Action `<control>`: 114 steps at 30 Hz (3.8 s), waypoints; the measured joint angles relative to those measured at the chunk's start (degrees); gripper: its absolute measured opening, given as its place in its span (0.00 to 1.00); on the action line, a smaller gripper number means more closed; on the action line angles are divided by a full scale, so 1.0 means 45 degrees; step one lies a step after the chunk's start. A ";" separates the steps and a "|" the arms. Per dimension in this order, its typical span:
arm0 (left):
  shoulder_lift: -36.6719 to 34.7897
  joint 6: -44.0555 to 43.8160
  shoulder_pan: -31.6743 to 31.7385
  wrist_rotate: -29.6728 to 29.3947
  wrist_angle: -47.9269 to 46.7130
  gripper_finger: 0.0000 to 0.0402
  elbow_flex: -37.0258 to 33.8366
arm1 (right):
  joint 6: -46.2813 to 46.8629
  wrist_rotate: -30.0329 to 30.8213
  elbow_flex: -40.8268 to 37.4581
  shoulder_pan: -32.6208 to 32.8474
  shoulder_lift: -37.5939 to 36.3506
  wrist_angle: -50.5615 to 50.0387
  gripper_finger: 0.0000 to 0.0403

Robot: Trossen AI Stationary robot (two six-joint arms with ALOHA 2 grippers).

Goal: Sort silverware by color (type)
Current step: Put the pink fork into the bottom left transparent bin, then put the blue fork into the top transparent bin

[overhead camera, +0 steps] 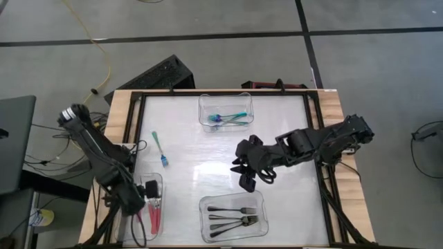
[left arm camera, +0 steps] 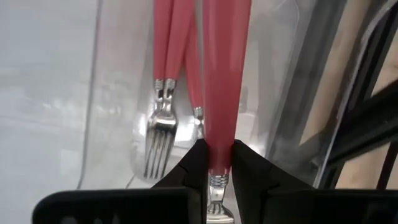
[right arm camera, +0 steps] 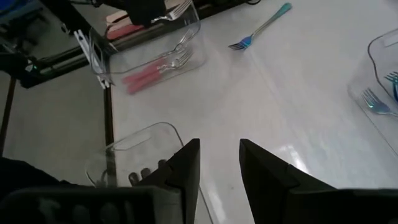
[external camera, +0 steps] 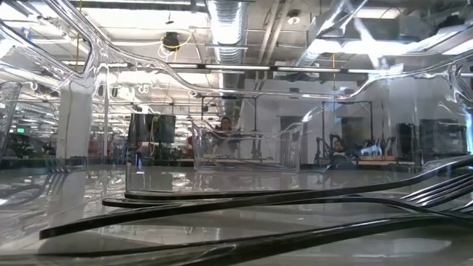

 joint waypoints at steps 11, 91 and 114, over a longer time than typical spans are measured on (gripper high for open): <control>0.1179 -0.0762 0.0001 0.0106 0.0077 0.11 0.0005 | -0.1194 -0.0345 0.0004 0.0579 0.0000 -0.0515 0.33; 0.1536 0.9099 1.3202 -0.3185 0.2276 0.40 -0.3948 | -0.2754 -0.0568 -0.0375 0.1578 -0.0029 -0.1740 0.33; 0.2683 0.5405 1.3140 -0.3377 0.4021 0.02 -0.3465 | -0.2729 -0.0923 -0.0380 0.1061 -0.0212 -0.1737 0.33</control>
